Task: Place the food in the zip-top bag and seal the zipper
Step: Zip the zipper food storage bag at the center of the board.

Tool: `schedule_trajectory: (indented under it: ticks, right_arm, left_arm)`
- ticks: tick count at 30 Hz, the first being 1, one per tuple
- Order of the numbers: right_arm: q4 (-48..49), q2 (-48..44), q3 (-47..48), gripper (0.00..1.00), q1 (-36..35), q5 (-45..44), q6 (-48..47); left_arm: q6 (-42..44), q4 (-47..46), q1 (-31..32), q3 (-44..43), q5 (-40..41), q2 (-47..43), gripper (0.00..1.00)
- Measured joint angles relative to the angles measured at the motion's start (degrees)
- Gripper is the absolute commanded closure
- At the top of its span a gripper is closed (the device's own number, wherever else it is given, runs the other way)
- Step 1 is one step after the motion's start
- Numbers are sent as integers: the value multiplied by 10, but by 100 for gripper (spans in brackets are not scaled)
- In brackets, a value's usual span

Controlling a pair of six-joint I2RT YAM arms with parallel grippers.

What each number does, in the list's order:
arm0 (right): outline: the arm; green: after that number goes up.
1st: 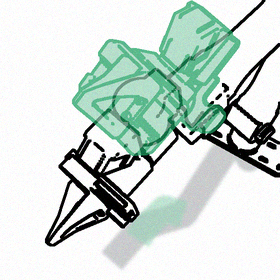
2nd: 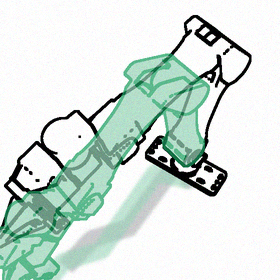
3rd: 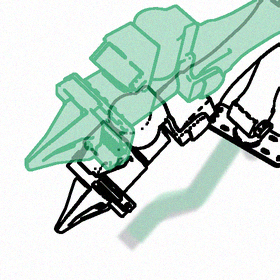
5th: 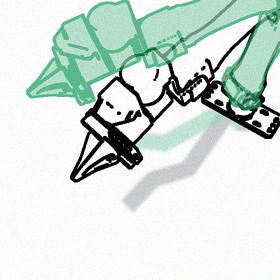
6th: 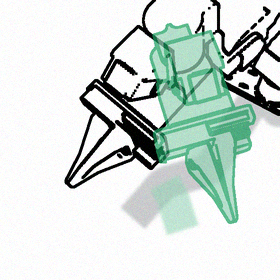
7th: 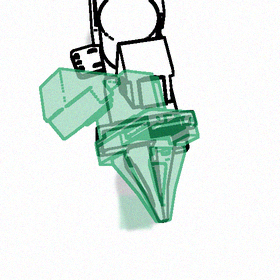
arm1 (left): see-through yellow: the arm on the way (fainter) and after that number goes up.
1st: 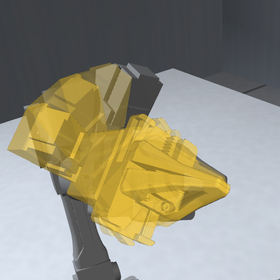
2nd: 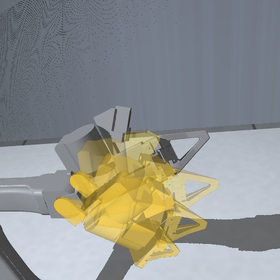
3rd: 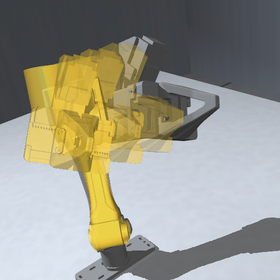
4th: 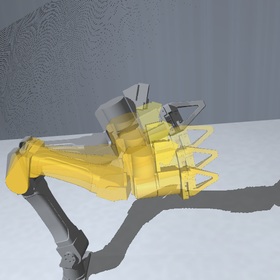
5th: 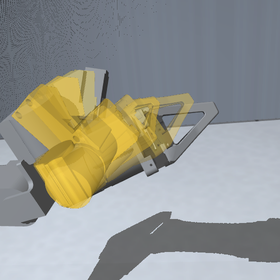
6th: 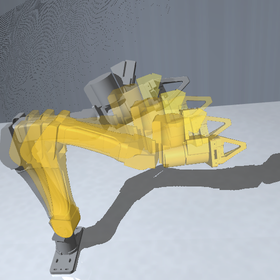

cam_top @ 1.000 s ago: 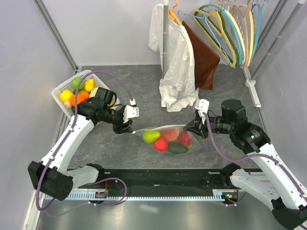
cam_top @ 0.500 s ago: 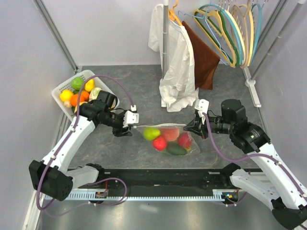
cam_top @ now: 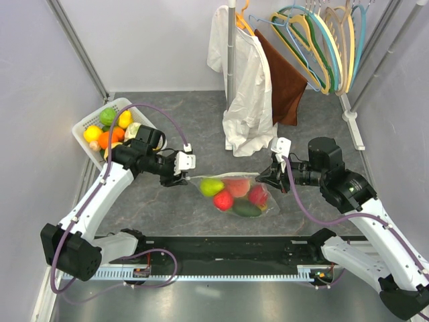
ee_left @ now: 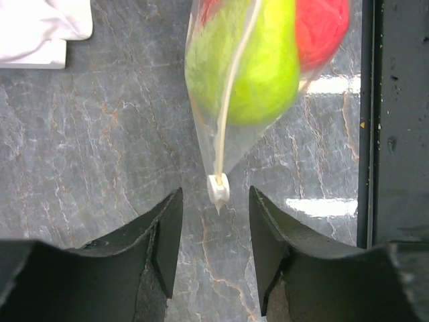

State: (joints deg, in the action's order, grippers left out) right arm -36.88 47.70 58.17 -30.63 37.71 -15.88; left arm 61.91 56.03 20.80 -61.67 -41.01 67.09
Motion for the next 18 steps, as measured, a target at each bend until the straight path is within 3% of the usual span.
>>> schedule_trajectory:
  ticks: [5,8,18]
  right_arm:
    - [0,0,0,100,0,0,0]
    - [0,0,0,100,0,0,0]
    - [-3,1,0,100,0,0,-4]
  left_arm:
    - [-14,-12,6,1,0,8,63]
    - [-21,-20,7,5,0,11,76]
    - [-24,-32,8,19,20,14,93]
